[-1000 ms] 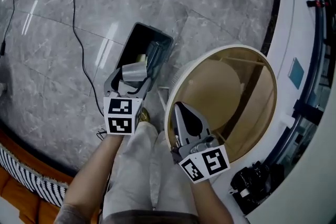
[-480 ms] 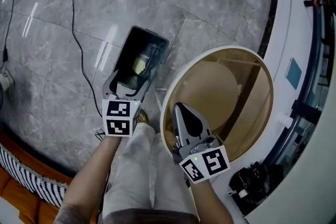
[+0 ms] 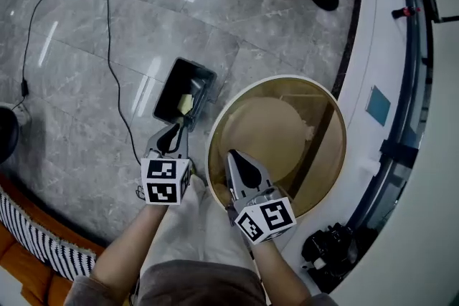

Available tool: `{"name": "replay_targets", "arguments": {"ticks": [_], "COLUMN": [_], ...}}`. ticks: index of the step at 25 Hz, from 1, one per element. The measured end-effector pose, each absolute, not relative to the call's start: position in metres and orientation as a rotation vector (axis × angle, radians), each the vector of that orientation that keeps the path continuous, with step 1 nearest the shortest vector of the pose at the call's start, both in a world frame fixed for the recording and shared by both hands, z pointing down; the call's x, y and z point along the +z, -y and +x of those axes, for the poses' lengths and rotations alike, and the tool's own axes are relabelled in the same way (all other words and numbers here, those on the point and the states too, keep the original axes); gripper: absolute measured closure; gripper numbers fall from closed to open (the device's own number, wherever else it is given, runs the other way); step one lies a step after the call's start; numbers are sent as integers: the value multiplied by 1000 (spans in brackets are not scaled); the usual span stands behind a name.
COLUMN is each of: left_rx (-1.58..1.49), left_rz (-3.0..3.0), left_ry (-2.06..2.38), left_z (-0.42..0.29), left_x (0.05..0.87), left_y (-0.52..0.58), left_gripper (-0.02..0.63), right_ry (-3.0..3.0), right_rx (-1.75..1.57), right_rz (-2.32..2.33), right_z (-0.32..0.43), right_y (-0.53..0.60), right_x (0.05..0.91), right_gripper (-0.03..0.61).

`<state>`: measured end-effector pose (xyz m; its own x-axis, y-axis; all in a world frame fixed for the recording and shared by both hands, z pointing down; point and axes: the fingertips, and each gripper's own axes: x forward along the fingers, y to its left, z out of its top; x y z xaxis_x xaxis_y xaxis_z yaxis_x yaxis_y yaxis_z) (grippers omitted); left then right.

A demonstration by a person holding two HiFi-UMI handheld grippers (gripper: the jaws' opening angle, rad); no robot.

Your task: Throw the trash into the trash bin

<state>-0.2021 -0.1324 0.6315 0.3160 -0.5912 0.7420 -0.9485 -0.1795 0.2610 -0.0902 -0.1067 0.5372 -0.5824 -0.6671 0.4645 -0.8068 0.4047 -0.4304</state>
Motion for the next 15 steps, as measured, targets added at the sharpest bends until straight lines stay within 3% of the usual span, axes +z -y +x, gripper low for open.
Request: {"name": "replay_targets", "arguments": {"ticks": [15], "left_rx": [549], "left_rz": [2168], "left_ry": [1239], "left_z": [-139], "left_x": [379], "left_y": [59], "left_gripper": [577], "right_ry": [2628], "right_rx": [832], "right_rz": [1172], "right_z": [-59], "right_y": [49], "right_x": [337], "right_gripper": [561]}}
